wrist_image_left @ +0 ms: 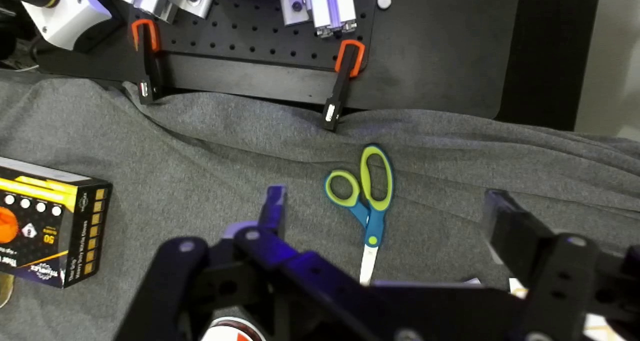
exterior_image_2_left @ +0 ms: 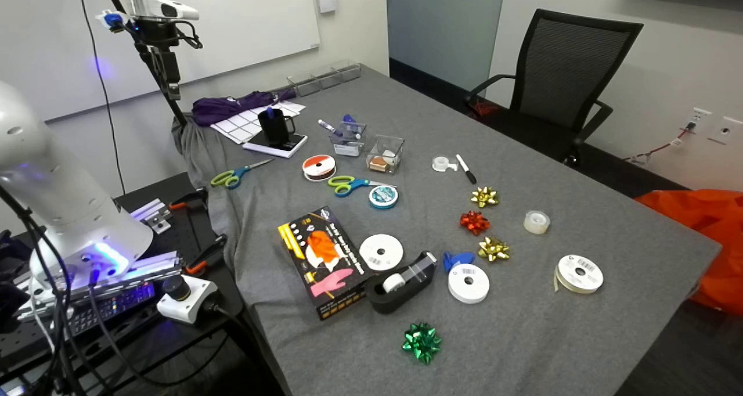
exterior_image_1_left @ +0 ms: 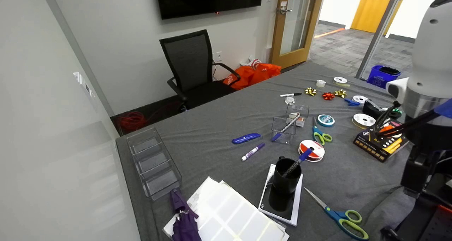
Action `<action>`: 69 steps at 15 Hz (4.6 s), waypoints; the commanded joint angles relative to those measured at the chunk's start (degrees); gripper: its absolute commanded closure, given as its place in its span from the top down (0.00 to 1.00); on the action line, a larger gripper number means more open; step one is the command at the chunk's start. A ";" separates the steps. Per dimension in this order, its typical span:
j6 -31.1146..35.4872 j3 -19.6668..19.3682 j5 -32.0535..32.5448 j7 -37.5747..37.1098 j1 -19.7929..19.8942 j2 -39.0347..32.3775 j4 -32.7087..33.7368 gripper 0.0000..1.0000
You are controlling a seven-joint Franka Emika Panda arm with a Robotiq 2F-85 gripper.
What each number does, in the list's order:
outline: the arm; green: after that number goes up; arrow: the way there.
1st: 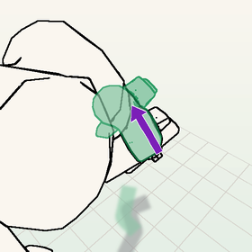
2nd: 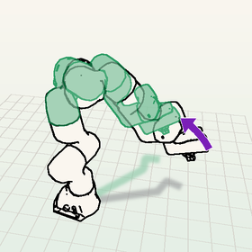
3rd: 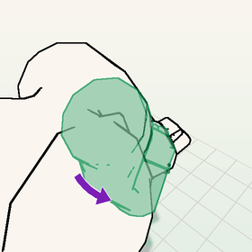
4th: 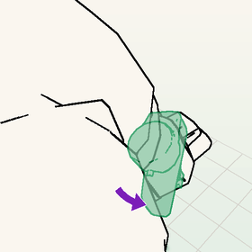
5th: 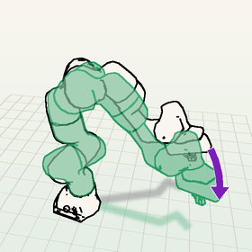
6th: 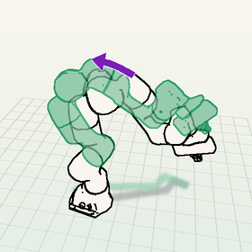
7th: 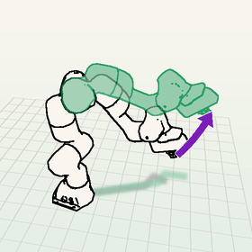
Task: Put the marker next to the black box
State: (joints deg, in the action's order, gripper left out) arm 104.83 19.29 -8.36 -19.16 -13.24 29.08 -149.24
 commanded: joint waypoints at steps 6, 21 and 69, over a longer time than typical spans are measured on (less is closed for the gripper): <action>10.70 -4.10 0.29 -9.32 6.37 -6.79 5.50 1.00; 29.10 -10.85 10.71 -55.80 9.74 -35.51 27.70 1.00; 26.31 -29.98 30.41 -97.99 -3.92 -71.34 53.35 0.20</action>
State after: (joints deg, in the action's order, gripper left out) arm 132.75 -9.82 21.10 -115.83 -16.37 -40.80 -97.79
